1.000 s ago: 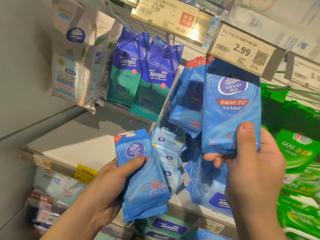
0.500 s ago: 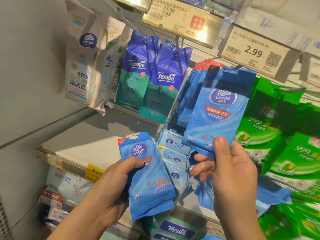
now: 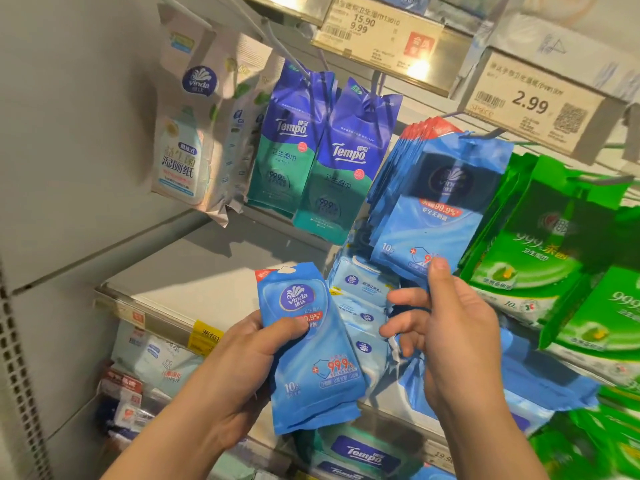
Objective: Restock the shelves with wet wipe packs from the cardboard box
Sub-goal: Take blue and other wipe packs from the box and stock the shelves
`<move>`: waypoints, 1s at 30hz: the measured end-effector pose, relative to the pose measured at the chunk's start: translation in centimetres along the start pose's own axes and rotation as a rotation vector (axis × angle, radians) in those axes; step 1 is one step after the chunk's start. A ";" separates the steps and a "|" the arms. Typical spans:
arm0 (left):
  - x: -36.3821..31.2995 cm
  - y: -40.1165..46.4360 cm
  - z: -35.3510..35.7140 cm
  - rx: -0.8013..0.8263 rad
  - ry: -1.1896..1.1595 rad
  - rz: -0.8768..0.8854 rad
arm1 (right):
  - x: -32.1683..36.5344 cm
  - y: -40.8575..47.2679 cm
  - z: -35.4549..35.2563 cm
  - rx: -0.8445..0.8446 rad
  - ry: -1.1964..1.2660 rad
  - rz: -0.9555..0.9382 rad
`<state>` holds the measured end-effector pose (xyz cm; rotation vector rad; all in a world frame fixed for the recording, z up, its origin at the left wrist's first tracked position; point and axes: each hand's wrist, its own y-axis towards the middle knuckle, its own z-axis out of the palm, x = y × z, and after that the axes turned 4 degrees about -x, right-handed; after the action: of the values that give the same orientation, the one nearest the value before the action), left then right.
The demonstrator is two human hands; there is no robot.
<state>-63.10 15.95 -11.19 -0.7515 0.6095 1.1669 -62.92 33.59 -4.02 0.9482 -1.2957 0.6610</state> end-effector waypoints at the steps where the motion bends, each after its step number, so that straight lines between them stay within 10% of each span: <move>1: 0.0 0.0 -0.1 0.004 0.010 0.005 | -0.2 -0.1 -0.1 0.011 -0.010 0.025; 14: 0.4 0.0 0.3 0.026 0.101 0.021 | -2.7 -2.9 -0.1 0.516 -0.674 0.121; 21: 0.8 0.0 0.5 0.010 0.121 0.015 | -2.3 -2.9 -0.7 0.409 -0.499 0.215; 30: 0.1 1.0 0.4 -0.135 0.002 -0.030 | 0.1 -3.4 -3.0 0.167 -0.344 -0.309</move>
<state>-63.97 16.56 -11.21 -0.8743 0.5232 1.1881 -58.52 34.50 -4.66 1.4128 -1.3654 0.3784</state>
